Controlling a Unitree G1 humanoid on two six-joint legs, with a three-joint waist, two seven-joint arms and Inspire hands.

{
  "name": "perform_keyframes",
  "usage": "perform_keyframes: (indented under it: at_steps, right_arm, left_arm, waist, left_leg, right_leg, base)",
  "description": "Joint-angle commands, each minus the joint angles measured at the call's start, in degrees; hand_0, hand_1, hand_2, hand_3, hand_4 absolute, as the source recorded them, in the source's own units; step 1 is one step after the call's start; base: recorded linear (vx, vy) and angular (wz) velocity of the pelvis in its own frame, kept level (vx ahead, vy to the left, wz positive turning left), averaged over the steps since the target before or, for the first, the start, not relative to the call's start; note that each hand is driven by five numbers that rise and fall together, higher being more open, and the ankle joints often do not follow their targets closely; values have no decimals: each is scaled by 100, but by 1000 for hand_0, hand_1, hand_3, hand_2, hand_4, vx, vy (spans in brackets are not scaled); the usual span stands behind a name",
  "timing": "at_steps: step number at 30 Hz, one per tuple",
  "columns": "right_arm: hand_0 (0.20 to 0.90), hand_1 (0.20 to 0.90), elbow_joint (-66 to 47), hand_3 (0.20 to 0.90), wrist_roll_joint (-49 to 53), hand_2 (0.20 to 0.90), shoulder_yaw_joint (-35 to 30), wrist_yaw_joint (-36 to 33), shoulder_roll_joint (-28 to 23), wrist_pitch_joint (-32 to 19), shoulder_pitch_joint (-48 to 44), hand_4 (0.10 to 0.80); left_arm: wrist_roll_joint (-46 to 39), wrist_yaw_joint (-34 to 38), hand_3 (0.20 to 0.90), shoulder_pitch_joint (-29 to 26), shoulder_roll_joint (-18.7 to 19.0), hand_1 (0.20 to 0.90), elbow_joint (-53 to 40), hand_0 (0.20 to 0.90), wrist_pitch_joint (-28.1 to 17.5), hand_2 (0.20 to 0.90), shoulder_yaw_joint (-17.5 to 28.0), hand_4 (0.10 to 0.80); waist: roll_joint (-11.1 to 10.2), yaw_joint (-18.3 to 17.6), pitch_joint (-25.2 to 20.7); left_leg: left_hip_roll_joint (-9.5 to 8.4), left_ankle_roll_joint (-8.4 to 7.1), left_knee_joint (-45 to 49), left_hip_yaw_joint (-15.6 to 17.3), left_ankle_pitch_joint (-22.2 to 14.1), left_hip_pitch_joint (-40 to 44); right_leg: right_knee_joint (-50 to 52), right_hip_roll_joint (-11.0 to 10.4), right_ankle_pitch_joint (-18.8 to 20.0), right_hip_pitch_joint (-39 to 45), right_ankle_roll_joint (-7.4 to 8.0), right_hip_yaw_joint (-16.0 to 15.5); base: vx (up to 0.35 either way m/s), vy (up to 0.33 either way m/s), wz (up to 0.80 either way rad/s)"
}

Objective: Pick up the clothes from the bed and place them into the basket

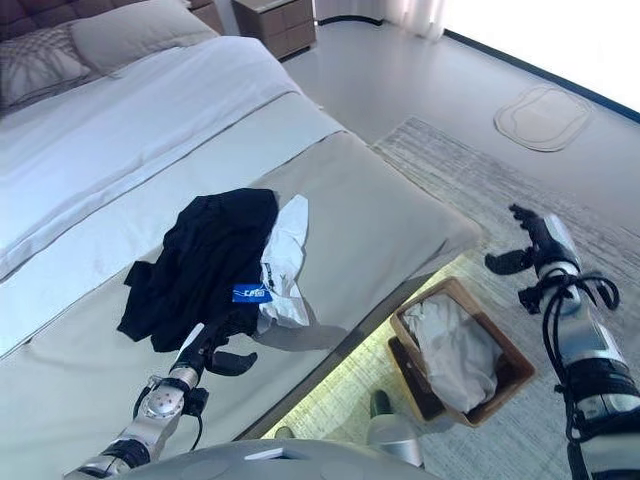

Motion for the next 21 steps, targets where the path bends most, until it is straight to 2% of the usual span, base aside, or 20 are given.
perform_keyframes:
  at_steps: [1,4,9,15,18,21]
  right_arm:
    - [900,900,-428,900,-712,900,293,-536,-181,-586,-1008,800]
    - [900,900,-466,900,-1340,900,730,-521,-226,-527,-1260,800]
    - [900,900,-175,900,-1565,900,1286,-456,-260,-364,-1716,800]
    - [900,900,416,900,-1428,900,1907,-353,-285,-244,-2573,800]
    - [900,900,559,900,-1309,900,2088,-355,-273,-138,-2827,800]
    - [900,900,765,900,-1000,900,2238,-334,-187,59,-3072,800]
  left_arm:
    - [-201,185,900,-177,270,900,-149,900,-538,900,281,800]
    - [-212,137,900,-79,259,900,-259,900,-513,900,337,800]
    - [-233,72,900,-14,248,900,-532,900,-426,900,302,800]
    - [-314,67,900,-119,310,900,-783,900,-230,900,123,800]
    - [-381,35,900,-190,348,900,-812,900,-257,900,60,800]
    - [-332,73,900,-183,385,900,-921,900,-483,900,-90,800]
  waist:
    - [-282,397,-227]
    - [-296,633,-205]
    - [-307,993,-39]
    - [-179,1413,378]
    - [-114,1522,558]
    - [25,1688,856]
  left_leg:
    - [-92,12,497,-297,-278,-389]
    - [-140,4,604,-504,-268,-503]
    - [-223,-27,847,-843,-225,-816]
    - [-333,-46,877,-1174,-67,-1302]
    - [-370,-31,939,-1295,-32,-1476]
    - [-446,-25,1125,-1455,-21,-1719]
  right_leg:
    - [758,-94,-643,-83,-37,-252]
    - [941,-116,-792,-59,-112,-434]
    - [1148,-175,-901,-112,-229,-734]
    - [1344,-258,-977,-424,-320,-1079]
    - [1566,-303,-1054,-611,-361,-1208]
    - [1907,-403,-1165,-847,-445,-1384]
  base:
    - [106,9,39]
    - [104,4,45]
    - [40,4,47]
    - [-91,33,35]
    - [-83,15,30]
    - [-43,81,29]
